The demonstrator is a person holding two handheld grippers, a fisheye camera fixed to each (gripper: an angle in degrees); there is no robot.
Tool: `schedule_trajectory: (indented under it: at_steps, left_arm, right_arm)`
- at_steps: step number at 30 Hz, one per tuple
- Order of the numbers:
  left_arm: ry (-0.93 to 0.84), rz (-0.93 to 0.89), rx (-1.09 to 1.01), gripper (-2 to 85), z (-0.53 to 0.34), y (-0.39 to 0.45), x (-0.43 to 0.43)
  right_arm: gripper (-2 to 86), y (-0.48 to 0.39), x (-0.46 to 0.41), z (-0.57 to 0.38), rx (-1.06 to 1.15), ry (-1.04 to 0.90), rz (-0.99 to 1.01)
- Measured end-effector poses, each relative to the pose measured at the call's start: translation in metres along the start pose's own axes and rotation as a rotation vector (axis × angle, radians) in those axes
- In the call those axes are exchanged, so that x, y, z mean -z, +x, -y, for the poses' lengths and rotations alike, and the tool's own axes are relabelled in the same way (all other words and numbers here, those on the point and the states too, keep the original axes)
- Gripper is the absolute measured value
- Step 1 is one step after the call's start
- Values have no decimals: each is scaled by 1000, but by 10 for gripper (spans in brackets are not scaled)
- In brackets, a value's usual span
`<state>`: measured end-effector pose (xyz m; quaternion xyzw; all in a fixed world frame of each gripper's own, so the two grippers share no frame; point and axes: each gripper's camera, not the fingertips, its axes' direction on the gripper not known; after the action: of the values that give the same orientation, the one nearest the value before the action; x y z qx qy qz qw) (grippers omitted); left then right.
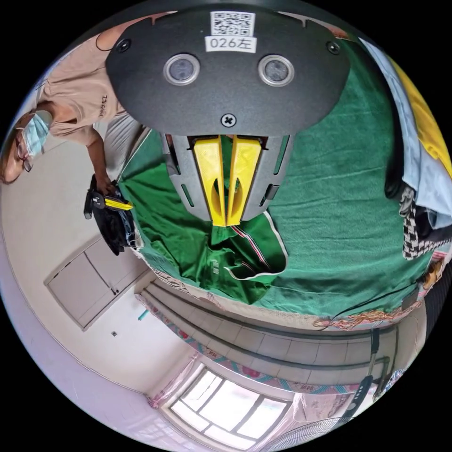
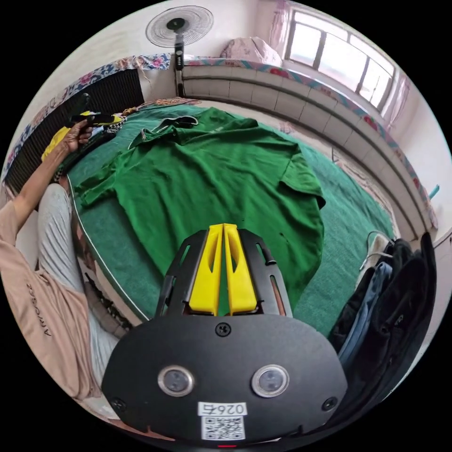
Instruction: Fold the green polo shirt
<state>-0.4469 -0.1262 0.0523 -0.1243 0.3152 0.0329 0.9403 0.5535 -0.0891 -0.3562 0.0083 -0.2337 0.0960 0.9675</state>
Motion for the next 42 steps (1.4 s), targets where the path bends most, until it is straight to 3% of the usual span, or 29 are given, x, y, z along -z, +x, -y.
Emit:
schedule_trajectory:
  at_steps: [3,6,8,11,13,15,19,22,24,27,29,30,31,35,38,42]
  left_arm:
    - [51,-61,-3,-9,-42,-8,13]
    - [267,-294,-100,-10,-79,-7,36]
    - [509,-554,-253,-10,-109,-2,60]
    - [853,-900,-420,-9,-151,4,92]
    - [1029,-1029,-517,-8,-175,16,109]
    - [1081,-1067,-646,-4,-191,40,128]
    - [999,-1211,-1008,53,-216,124,165]
    - [914,-1090,-1229,15,-245,192,185]
    - [899,-971,-1297,16,-264,222,196]
    - [947,-879,-1341,113,-281,247,207]
    - [921,-586,-1203,129,-265,253,197]
    - [892,-507,-1155,90,-256,252,191]
    - [808,-360,-1041,13,-232,244,176]
    - [370,90,-648,23,-132,178,94]
    - [225,320,-480,75,-95,120,38]
    - [100,458,-386,90,-58,69,-23]
  right_arm:
    - [-11,-12,17,-10,68,65,36]
    - [-9,-20,35,-19,129,172,208]
    - [-7,-27,64,-32,163,354,284]
    - [0,-34,114,-64,143,668,227]
    - [14,-42,142,-87,152,837,175]
    - [29,-49,165,-109,124,979,101]
    - [21,-52,204,-143,63,1204,104]
    - [5,-61,218,-143,92,1130,107]
    - [11,-70,220,-147,94,1180,80]
    - [48,-73,212,-146,79,1309,155]
    - [6,-73,195,-114,90,1164,180]
    - [2,-74,189,-103,98,1105,175]
    - [-6,-76,175,-79,104,990,157]
    - [-11,-93,105,14,151,693,72]
    - [-10,-106,41,92,155,495,45]
    - [0,-109,-43,188,85,355,63]
